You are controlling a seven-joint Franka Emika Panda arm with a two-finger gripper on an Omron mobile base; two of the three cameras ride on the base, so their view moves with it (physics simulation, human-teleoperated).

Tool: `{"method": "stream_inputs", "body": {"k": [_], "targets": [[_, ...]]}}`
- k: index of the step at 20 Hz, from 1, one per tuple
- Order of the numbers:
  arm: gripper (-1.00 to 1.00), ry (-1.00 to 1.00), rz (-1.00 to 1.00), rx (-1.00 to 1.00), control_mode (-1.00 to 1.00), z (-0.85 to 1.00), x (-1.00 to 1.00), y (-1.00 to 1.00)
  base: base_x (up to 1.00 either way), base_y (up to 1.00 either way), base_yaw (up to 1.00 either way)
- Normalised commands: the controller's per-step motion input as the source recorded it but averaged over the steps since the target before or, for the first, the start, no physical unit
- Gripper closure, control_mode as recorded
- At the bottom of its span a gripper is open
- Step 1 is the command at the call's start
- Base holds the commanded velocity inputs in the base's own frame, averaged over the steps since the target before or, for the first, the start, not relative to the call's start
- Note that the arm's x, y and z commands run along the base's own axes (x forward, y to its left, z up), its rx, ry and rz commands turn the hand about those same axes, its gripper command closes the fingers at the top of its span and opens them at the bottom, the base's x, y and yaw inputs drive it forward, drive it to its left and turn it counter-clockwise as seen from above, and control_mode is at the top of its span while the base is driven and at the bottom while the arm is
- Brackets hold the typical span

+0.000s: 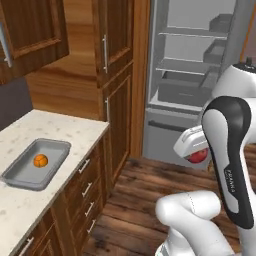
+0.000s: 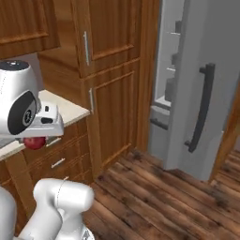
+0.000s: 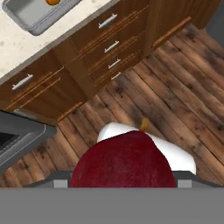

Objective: Pick the orange and pear from the fridge and place them inside the tupperware on the counter.

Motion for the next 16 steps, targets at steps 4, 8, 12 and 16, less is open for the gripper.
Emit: {"method": "stream_inputs", "body": {"k": [4,8,12,16], "targets": [[1.0,0.0,0.0,0.0,1.0,0.0,0.0,0.0,-0.44,-0.12,0.57],[1.0,0.0,0.0,0.0,1.0,0.0,0.0,0.0,0.14,0.0,0.68],[1.0,0.0,0.0,0.0,1.0,0.0,0.0,0.0,0.64,-0.08,0.63],[1.0,0.0,0.0,0.0,1.0,0.0,0.0,0.0,0.71,-0.34,0.57]]}}
